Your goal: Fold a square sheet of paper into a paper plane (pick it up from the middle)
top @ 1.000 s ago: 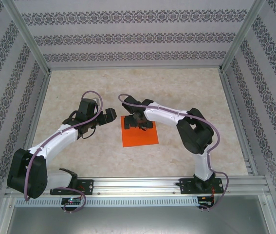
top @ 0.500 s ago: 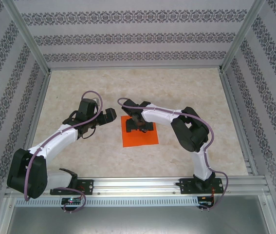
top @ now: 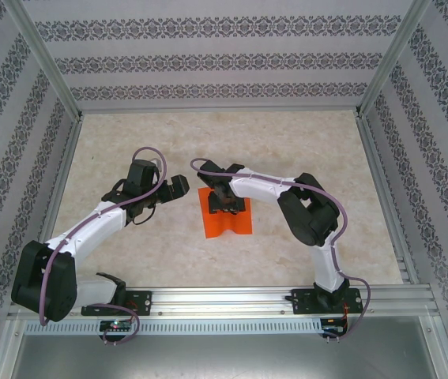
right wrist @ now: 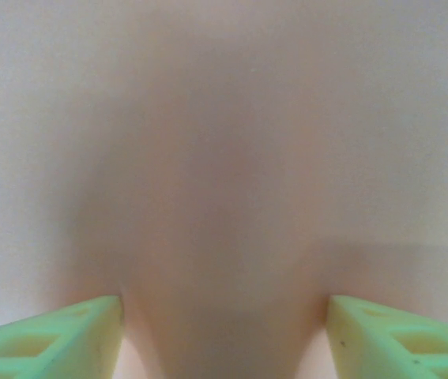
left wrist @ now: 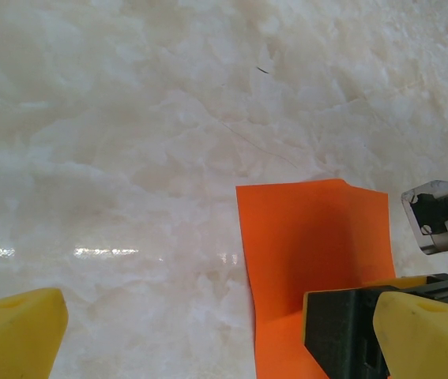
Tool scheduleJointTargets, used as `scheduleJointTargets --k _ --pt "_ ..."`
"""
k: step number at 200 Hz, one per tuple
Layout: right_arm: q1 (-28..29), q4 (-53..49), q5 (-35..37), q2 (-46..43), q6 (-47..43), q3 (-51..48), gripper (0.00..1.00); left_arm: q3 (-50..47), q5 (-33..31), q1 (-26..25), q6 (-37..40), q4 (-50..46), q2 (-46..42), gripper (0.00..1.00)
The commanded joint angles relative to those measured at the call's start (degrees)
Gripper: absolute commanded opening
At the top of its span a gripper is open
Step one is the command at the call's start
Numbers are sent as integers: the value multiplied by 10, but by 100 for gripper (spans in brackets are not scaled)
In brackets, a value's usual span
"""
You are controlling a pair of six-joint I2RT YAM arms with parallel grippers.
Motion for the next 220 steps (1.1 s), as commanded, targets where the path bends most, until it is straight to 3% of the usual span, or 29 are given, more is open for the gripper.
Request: scheduleJointTargets --k 1,72,121,167,220 --pt "2 7 -2 -32 1 1 58 1 5 -5 -5 -10 -5 100" --pt "-17 94 -65 -138 24 -40 46 7 7 -5 -5 -13 -7 100" --pt "-66 312 -167 -235 123 -181 47 11 10 -5 -6 -12 -9 100" --pt "-97 459 -190 -230 218 -320 48 21 32 -5 -8 1 4 100" --pt "-105 434 -153 -248 219 -368 59 31 64 -14 1 9 13 100"
